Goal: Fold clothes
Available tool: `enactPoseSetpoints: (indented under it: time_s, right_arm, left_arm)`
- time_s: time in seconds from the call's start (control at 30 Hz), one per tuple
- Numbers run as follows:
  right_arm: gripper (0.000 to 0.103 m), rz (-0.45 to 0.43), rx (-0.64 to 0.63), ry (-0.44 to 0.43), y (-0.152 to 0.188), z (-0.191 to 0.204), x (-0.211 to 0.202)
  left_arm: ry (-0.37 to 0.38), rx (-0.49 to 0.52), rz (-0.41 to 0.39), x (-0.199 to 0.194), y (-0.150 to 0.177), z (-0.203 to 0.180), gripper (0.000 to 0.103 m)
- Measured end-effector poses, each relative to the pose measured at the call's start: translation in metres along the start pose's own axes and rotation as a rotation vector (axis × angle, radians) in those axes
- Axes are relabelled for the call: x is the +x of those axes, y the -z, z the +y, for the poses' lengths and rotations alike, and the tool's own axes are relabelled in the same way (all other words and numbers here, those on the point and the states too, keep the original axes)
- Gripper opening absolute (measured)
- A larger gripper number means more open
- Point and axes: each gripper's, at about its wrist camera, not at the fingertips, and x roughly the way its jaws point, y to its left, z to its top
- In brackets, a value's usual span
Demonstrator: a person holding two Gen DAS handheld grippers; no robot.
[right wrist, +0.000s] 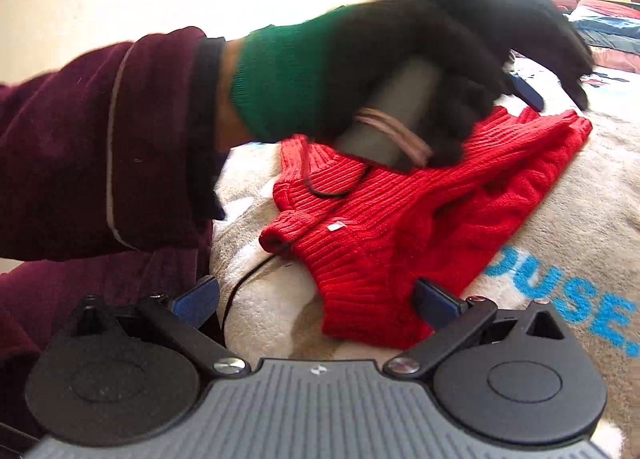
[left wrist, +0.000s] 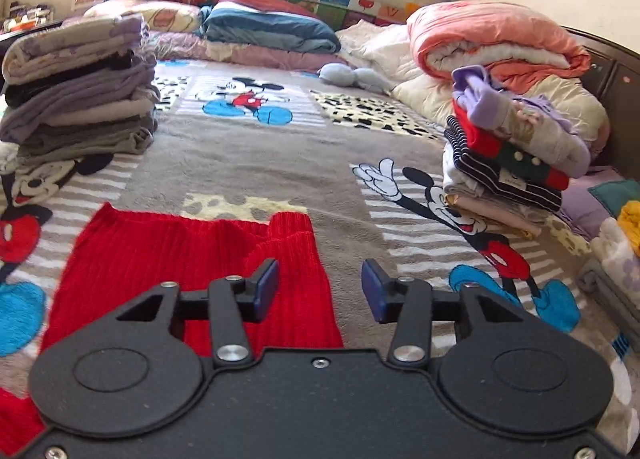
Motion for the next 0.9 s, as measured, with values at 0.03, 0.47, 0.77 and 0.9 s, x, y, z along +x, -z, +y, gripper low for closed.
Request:
enactPoseSetpoints:
  time_s: [0.03, 0.47, 0.77, 0.9]
  right_arm:
    - [0.102, -0.002, 0.0, 0.008, 0.0, 0.0, -0.001]
    - [0.102, -0.143, -0.033, 0.195, -0.009, -0.006, 0.0]
    - [0.103, -0.041, -0.073, 0.262, -0.014, -0.011, 0.031]
    - [0.103, -0.047, -0.088, 0.259, -0.012, -0.007, 0.03]
  left_arm:
    - [0.006, 0.021, -0.016, -0.014, 0.004, 0.005, 0.044]
    - [0.081, 0.328, 0.006, -0.072, 0.1, -0.001, 0.01]
    - [0.164, 0.335, -0.025, -0.07, 0.102, -0.003, 0.01]
    - [0.186, 0.346, -0.017, -0.058, 0.1, -0.01, 0.01]
